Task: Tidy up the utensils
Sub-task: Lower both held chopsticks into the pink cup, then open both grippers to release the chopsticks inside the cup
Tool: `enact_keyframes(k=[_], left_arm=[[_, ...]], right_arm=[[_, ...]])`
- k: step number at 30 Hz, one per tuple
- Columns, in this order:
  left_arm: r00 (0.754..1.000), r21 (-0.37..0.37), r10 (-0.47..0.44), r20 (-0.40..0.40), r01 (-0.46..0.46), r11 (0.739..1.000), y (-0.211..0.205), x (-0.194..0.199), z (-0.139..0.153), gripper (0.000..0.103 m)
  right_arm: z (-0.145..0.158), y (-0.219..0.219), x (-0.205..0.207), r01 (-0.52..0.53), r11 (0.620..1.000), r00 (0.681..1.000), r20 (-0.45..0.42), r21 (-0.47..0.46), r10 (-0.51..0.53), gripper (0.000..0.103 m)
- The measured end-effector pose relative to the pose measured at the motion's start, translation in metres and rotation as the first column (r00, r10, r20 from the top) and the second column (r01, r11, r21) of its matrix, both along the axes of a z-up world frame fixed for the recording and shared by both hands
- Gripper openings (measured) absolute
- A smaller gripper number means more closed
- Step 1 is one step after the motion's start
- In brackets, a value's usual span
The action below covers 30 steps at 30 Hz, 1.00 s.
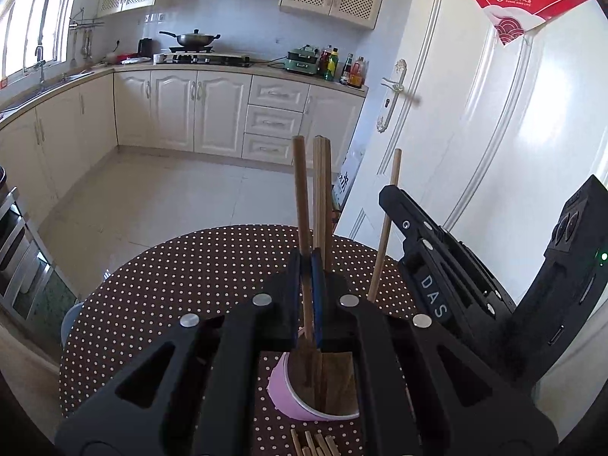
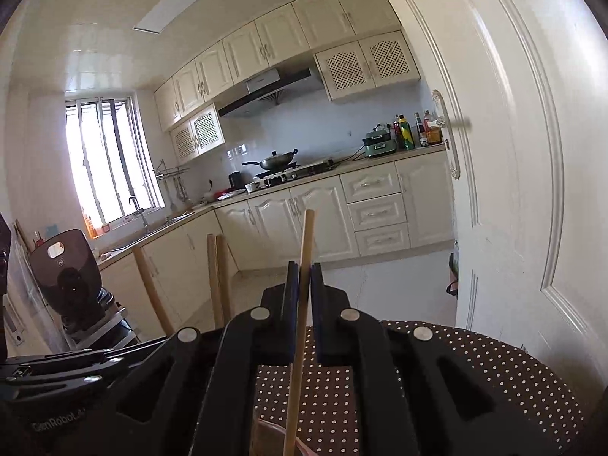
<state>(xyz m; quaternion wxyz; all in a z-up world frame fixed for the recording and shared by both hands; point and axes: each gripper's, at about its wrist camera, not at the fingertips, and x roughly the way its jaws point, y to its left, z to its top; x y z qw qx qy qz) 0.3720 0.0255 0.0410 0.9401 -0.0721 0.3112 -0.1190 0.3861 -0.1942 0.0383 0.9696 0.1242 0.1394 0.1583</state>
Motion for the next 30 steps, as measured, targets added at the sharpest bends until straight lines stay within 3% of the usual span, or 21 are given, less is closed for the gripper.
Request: enact_keyframes(k=[9,18,19,23,30], left_arm=[[1.000,-0.028,-0.003,-0.018,0.003,1.000,0.004,0.010,-0.016,0.009],[1.000,-0.019,-0.022,0.014,0.022,1.000,0.005,0.002,-0.021,0.009],[1.000,-0.021,-0.027,0.010,0.027,0.999,0.006,0.002,-0.022,0.009],[0.999,-0.010,-0.047,-0.022,0.047,0.999,0.006,0.004,-0.024,0.012],[0.999,-0.013,-0.049,-0.018,0.048,0.999,0.012,-0.007,-0.018,0.013]], right_arm=[[-0.003,0.005,0.001,-0.064,0.998,0.998,-0.027,0.000,0.064,0.007],[-0.005,-0.001,0.004,-0.091,0.995,0.993,-0.078,0.034,0.093,0.009],[-0.004,-0.002,0.002,-0.092,0.995,0.992,-0.079,0.030,0.094,0.012],[0.001,-0.003,-0.004,-0.066,0.998,0.995,-0.068,0.002,0.066,0.044],[0.012,-0.009,-0.022,-0.046,0.999,0.999,-0.013,-0.014,0.046,0.063]])
